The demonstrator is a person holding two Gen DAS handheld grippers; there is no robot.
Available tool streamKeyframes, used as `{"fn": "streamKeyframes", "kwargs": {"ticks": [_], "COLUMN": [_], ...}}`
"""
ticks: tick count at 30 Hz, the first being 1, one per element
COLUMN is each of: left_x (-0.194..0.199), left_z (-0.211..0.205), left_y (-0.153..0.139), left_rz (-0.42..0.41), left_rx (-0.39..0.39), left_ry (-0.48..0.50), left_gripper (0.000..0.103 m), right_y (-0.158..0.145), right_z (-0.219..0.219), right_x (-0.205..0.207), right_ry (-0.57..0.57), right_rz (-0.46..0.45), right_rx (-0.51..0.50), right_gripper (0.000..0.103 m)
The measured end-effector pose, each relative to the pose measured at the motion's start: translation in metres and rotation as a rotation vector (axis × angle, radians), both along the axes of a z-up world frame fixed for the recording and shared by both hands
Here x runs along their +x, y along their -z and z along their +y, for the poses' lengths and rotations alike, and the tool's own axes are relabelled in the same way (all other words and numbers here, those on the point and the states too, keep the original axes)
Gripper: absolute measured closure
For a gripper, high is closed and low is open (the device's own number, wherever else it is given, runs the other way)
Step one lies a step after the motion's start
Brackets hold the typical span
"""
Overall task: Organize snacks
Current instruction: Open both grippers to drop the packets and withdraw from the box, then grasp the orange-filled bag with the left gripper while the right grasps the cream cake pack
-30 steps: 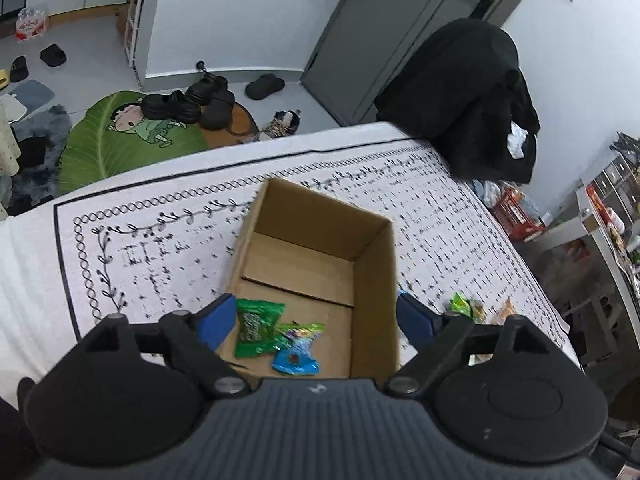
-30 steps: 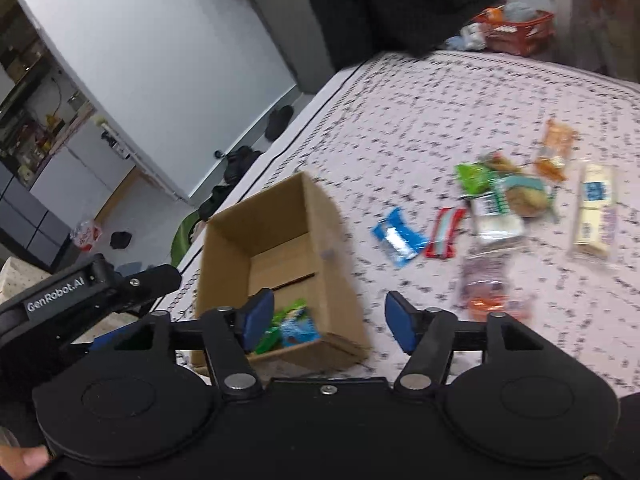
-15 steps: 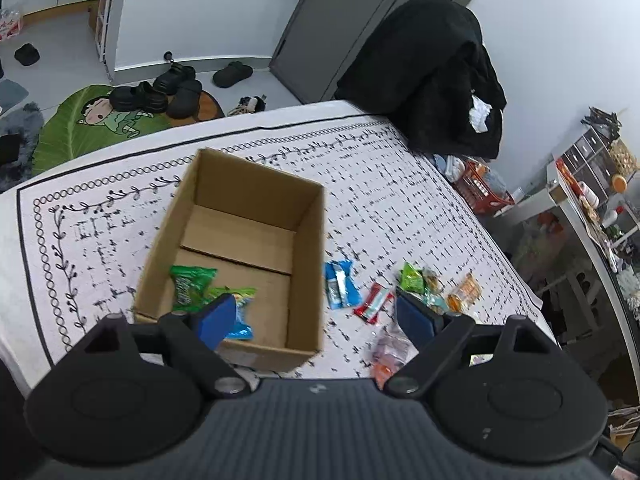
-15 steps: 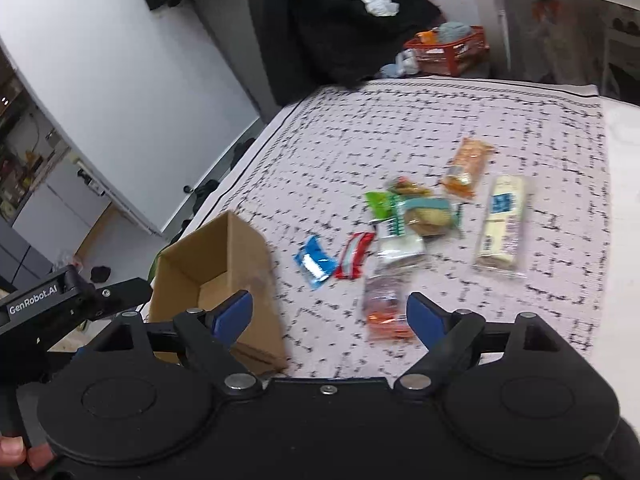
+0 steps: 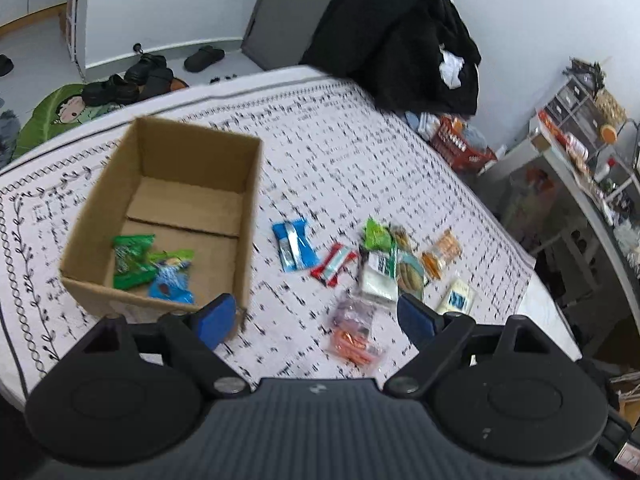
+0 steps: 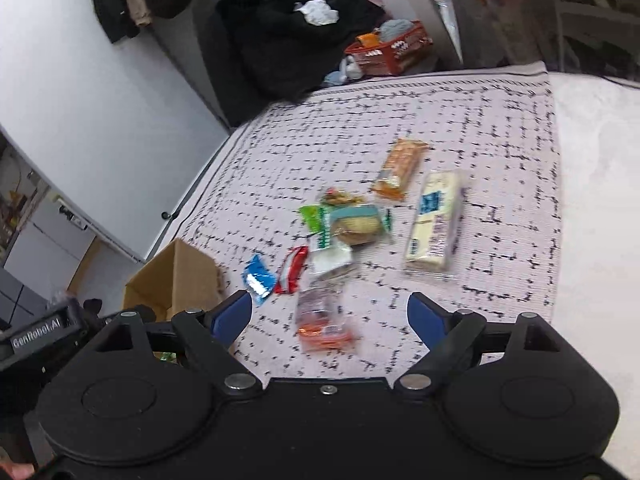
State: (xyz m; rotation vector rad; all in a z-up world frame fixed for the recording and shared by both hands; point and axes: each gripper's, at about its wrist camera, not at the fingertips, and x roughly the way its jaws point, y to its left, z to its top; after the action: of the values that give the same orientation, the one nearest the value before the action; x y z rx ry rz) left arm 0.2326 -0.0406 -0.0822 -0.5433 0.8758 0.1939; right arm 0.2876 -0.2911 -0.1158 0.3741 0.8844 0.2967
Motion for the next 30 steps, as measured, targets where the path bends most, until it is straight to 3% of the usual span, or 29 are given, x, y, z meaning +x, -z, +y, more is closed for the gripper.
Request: {"fn": "streamKeyframes", "kwargs": {"ticks": [10,20,30], "left_x": [0.019,0.042,0.064], "left_z": [-0.036,-0.064,-0.072], "left_y": [0.031,0.062,0.096], "left_rz": [0.059,0.107,0.155], "left_rx": [-0.004,0.004,0.003], "left_ry": [0.048,0.087,0.018], "left_gripper": [0.016,0.016,0.021], "right_y": [0.022,0.046,0.066], "right_z": [-0.035,-0.052,-0.059], "right_x": [0.018,0.043,0.071], "right_ry": [0.058,0.079,0.082], "right_rz": [0.042,0.097,0.135], "right_rx": [0.020,0.052,0.056], "right_gripper": [0.019,0.029,0.030]}}
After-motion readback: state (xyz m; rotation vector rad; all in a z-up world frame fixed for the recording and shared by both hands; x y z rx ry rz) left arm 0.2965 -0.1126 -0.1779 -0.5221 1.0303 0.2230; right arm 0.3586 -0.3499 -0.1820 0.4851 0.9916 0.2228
